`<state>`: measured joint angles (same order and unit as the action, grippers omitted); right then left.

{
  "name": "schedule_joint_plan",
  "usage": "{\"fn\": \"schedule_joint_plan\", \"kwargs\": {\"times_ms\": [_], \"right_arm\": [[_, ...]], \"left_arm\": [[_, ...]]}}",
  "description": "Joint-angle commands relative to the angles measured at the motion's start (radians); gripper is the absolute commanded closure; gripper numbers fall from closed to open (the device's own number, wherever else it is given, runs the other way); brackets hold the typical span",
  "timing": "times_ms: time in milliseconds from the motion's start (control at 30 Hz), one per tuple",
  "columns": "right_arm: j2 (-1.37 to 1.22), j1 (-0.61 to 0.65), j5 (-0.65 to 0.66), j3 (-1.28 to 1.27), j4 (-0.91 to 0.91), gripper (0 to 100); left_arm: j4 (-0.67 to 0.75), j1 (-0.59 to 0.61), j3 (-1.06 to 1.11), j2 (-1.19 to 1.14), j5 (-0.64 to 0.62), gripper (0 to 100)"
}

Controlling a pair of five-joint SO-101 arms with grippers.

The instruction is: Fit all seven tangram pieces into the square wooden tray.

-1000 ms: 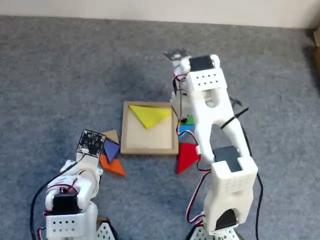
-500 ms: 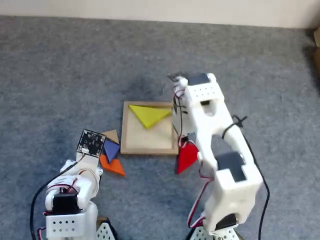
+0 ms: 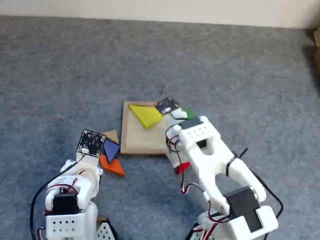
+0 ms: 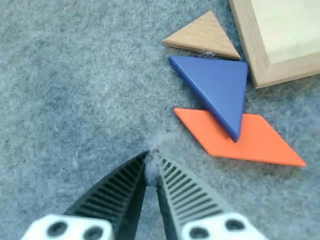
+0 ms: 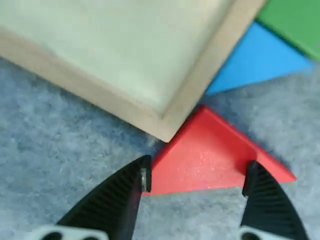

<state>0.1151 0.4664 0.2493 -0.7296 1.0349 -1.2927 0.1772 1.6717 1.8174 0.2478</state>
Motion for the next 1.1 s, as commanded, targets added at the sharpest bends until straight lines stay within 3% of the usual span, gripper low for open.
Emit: {"fn": "schedule_joint_plan", "kwargs": {"times_ms": [0, 233, 633, 733, 900, 1067], "right_arm": [[0.008, 0.010, 0.068, -0.012, -0.039, 72.4], [0.004, -0.082, 0.124, -0.019, -0.035, 72.4], [0.008, -0.371, 0.792, -0.015, -0.039, 72.4], [0.010, -0.430, 0.899, -0.010, -0.035, 72.4], [0.074, -0.464, 0.787, 0.022, -0.033, 72.4], [0.229, -0.420, 0.431, 0.027, -0.033, 72.4]], "left_arm": [[0.017, 0.010, -0.002, 0.005, 0.008, 99], [0.017, 0.010, -0.002, 0.005, 0.008, 99], [0.017, 0.010, -0.002, 0.005, 0.008, 99], [0.017, 0.010, -0.002, 0.005, 0.008, 99], [0.017, 0.010, -0.002, 0.005, 0.008, 99], [0.017, 0.010, -0.002, 0.005, 0.008, 99]]}}
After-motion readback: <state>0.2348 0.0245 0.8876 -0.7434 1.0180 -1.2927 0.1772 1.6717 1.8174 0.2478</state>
